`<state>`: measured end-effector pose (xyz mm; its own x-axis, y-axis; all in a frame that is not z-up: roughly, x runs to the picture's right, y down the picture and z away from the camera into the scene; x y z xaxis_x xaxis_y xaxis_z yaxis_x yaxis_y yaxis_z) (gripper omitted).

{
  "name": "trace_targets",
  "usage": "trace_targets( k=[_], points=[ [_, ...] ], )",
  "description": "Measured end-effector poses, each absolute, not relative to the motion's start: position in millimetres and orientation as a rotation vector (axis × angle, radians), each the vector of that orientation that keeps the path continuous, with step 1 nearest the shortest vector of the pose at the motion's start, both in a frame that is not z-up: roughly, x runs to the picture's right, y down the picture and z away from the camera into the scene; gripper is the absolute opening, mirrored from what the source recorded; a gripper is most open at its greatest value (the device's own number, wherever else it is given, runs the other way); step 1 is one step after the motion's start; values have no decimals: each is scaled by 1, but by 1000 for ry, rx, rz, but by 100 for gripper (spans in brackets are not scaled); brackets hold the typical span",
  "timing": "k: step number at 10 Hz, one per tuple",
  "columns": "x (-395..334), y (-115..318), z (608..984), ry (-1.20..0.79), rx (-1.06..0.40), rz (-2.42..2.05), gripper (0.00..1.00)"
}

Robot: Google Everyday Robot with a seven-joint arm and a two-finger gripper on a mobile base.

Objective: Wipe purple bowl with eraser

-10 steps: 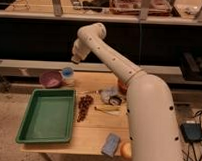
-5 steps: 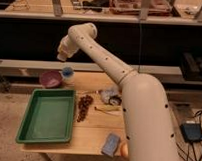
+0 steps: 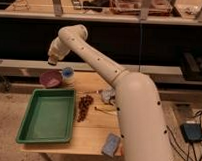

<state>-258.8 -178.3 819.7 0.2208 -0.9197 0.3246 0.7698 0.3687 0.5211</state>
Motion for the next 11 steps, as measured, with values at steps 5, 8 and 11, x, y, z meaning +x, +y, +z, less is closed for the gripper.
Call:
trace_targets(
  k=[5,8,11],
  points=[
    [-260,-179,820,-650,270,-1190,0],
    [-284,-170,837,-672,242,-1246,0],
    [-307,-150,851,-715,217,-1281,0]
  ],
)
